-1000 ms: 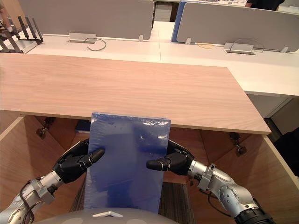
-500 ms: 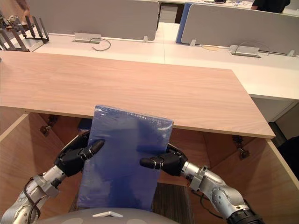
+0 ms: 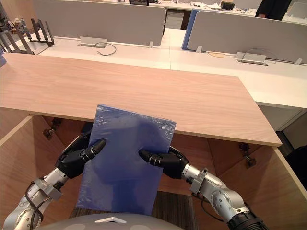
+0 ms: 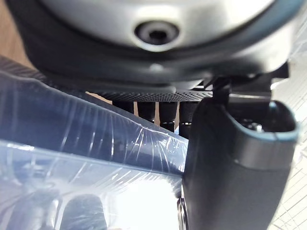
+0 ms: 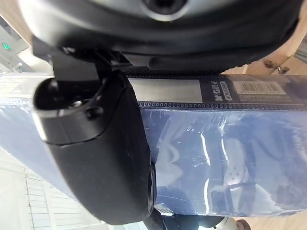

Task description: Walk over to the cabinet, pick up the folder, carry it to the office cabinet, place the folder inside the office cabinet, then close the office cabinet door

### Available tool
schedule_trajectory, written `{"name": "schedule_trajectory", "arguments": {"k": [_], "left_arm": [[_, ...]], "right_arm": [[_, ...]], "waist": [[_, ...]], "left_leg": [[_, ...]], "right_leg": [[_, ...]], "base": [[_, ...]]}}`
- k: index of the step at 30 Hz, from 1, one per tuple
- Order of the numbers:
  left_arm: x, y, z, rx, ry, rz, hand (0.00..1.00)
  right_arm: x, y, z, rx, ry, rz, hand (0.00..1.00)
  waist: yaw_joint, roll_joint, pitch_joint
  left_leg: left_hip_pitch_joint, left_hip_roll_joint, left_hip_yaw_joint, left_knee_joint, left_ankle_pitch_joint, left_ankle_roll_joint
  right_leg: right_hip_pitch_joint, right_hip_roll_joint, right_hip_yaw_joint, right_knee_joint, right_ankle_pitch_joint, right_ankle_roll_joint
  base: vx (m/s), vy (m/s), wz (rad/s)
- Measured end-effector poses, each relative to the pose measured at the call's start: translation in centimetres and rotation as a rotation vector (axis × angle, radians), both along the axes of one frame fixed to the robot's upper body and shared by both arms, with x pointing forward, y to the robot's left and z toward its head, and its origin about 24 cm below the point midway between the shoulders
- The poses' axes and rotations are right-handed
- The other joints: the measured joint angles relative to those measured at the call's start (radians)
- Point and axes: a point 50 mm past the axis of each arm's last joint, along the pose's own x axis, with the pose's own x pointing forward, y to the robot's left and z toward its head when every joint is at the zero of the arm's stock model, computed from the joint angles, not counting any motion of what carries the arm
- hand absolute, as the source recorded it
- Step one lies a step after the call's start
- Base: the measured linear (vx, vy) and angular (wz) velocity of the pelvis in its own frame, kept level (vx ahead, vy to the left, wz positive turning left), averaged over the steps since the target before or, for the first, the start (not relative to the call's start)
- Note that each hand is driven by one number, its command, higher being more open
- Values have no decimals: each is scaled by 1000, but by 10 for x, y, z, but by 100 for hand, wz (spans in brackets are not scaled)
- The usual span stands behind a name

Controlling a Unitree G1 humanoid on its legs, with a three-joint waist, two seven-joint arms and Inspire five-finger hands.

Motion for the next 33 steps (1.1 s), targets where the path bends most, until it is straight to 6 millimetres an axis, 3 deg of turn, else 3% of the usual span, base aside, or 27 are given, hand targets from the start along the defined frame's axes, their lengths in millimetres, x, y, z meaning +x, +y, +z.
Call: {"name": "schedule_trajectory", "arguments": {"k": [9, 10, 33], "left_arm": [[0, 0, 0, 0, 0, 0, 0], [0, 0, 0, 0, 0, 0, 100], [1, -4, 8, -14, -40, -23, 100]], "right_arm": [[1, 1, 1, -2, -3, 5, 0], [1, 1, 1, -2, -3, 5, 0], [-1, 2, -3, 18, 26, 22, 0]], "waist": [[3, -2, -3], [4, -3, -3], [12, -13, -12]], "left_leg": [[-1, -3, -2, 0, 0, -1], [-1, -2, -2, 0, 0, -1], [-11, -4, -11, 18, 0, -1]], "right_leg": [[0, 2, -1, -1, 0, -1], [0, 2, -1, -1, 0, -1], [5, 2, -12, 0, 0, -1]], "base": [[0, 0, 0], [0, 0, 0], [0, 0, 0]]}}
